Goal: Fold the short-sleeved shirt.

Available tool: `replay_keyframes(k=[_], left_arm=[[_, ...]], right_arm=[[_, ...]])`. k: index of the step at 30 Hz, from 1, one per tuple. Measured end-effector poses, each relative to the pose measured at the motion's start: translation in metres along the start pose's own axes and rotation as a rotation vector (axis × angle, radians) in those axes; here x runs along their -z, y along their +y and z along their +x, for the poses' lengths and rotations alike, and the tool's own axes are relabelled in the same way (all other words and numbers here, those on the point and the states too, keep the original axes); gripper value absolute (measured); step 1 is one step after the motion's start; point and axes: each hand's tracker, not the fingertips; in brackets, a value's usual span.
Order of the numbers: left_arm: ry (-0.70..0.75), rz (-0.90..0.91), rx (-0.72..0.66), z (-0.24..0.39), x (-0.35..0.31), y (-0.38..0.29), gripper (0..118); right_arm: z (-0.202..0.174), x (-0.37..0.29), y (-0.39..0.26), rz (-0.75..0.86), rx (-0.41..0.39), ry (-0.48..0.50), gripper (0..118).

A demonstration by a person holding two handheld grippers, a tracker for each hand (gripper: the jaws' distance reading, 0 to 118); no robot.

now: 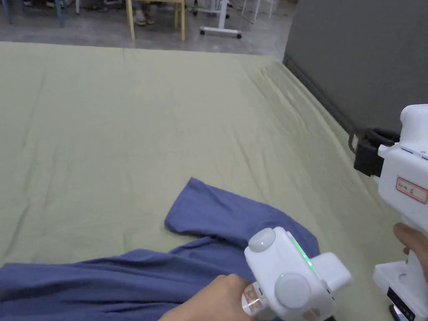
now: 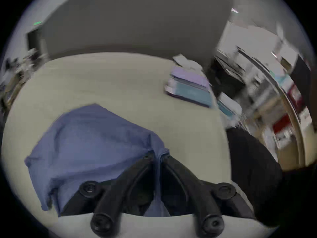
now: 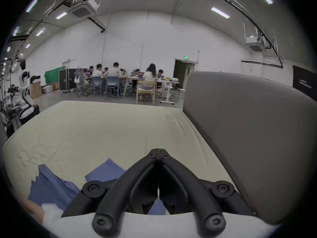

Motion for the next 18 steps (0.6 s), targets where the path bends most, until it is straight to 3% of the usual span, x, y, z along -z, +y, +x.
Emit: replay_keyframes(k=[3, 5, 6, 9, 14, 15, 18], left_arm=[[-0.095, -0.117, 0.13, 0.031, 0.024, -0.021, 4], [-0.067, -0.165, 0.186, 0.038, 0.032, -0.036, 4], [-0.024, -0.136, 0.167, 0.036, 0.032, -0.039, 4], [-0.095, -0.102, -0.129, 0.004, 0.023, -0.035, 4], [-0.04, 0.115, -0.54, -0.028, -0.038, -0.07, 70], [0.0, 0.159, -0.583, -0.031, -0.06, -0.084, 75], [0.229, 0.277, -0.673, -0.034, -0.142, -0.133, 75]], right_arm=[[0.011, 0.007, -0.012, -0.019, 0.038, 0.0, 3], [0.01, 0.014, -0.022, -0.032, 0.068, 0.009, 3], [0.009, 0.018, -0.025, -0.038, 0.077, 0.016, 3], [-0.001, 0.023, -0.033, -0.052, 0.092, 0.039, 3], [-0.017, 0.017, -0.033, -0.048, 0.092, 0.08, 3], [-0.019, 0.016, -0.032, -0.045, 0.086, 0.086, 3], [-0.028, 0.009, -0.034, -0.046, 0.09, 0.114, 3]])
